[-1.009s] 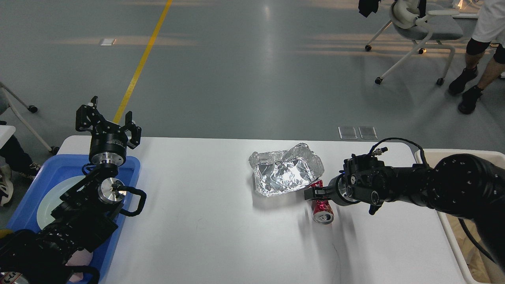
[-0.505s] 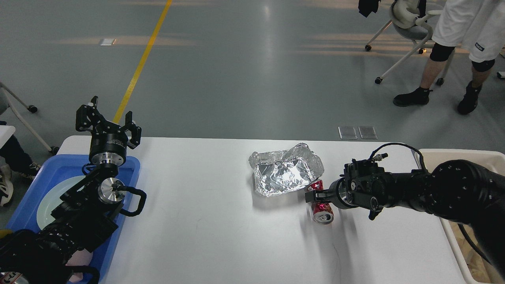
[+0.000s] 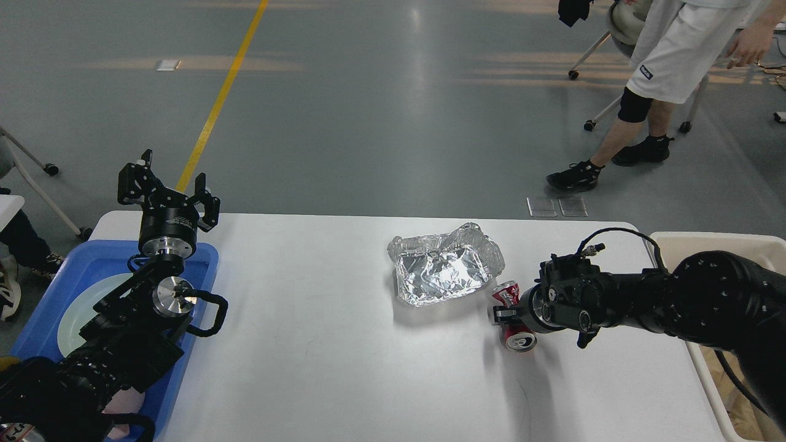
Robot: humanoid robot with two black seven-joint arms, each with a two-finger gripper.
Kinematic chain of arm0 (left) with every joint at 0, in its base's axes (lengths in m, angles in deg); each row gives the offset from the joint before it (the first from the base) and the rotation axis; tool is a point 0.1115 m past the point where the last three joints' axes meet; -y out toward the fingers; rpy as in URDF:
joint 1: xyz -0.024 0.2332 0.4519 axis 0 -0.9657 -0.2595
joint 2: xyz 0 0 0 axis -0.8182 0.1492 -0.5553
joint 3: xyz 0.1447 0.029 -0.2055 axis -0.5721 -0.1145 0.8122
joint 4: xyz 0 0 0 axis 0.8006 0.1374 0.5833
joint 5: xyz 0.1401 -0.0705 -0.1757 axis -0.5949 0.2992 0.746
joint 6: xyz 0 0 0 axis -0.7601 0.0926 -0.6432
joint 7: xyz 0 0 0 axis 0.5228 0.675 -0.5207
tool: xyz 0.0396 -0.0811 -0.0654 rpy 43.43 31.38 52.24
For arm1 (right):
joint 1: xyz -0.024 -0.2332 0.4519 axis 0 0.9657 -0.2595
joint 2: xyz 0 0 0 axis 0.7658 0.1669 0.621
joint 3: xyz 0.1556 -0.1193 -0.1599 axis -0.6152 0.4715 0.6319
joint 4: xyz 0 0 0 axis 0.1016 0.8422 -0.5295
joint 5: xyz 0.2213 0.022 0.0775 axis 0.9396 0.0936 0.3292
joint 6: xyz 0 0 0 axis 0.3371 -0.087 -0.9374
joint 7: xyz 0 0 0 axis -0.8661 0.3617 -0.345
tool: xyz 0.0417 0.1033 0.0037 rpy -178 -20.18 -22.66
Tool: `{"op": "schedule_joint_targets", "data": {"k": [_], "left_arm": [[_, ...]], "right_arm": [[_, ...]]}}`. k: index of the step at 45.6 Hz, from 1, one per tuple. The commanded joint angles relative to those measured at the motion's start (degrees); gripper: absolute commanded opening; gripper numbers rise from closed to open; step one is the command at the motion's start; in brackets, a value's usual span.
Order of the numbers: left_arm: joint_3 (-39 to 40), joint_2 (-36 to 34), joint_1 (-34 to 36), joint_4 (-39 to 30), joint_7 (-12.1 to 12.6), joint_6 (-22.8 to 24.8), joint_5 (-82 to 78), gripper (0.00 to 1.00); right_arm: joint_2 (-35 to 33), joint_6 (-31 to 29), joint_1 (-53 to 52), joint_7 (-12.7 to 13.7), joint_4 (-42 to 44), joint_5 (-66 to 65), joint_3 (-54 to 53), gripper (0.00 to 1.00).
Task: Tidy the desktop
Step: 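Lift the red can and drop it into the bin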
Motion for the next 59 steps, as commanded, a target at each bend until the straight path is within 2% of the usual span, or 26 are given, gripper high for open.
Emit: {"op": "schedule_joint_targets", "data": {"k": [1, 10, 19, 26, 30, 33, 40, 50, 55, 59], "left_arm": [[0.0, 0.0, 0.0, 0.0, 0.0, -0.06, 0.01, 0.96], [0.0, 0.0, 0.0, 0.0, 0.0, 0.02, 0.01, 0.96], [0.0, 0.0, 0.0, 0.0, 0.0, -0.06, 0.01, 0.96], [0.0, 0.0, 0.0, 0.0, 0.0, -0.06, 0.01, 0.96], [0.09, 0.0, 0.0, 0.0, 0.0, 0.02, 0.01, 0.96], [0.0, 0.0, 0.0, 0.0, 0.0, -0.06, 0.01, 0.96], [0.0, 0.0, 0.0, 0.0, 0.0, 0.02, 0.01, 0.96], [0.0, 0.0, 0.0, 0.0, 0.0, 0.02, 0.01, 0.96], [0.0, 0.0, 0.0, 0.0, 0.0, -0.06, 0.01, 0.96], [0.0, 0.0, 0.0, 0.0, 0.0, -0.06, 0.01, 0.96]], "right_arm": [[-3.63, -2.33, -2.96, 0.4, -2.31, 0.03, 0.79, 0.0], [-14.52, -3.39, -14.03, 0.22, -11.36, -0.06, 0.0, 0.0], [-25.77, -8.13, -29.49, -0.13, -20.33, -0.06, -0.44, 0.0], [-31.93, -12.96, -40.13, -0.22, -22.88, 0.46, -0.44, 0.0], [-35.7, -17.61, -46.36, -0.31, -23.14, 0.9, -0.44, 0.0], [-37.21, -18.86, -47.96, -0.31, -23.06, 0.91, -0.36, 0.0], [-39.4, -15.27, -44.47, -0.31, -20.08, 0.82, 0.96, 0.0], [-41.6, 2.49, -24.08, -0.31, -11.29, 0.91, 0.0, 0.0], [-41.61, 5.92, -12.75, -0.31, -3.04, 0.99, -1.41, 0.0], [-41.08, 6.45, -3.17, -0.31, 3.47, 0.99, -4.39, 0.0]]}}
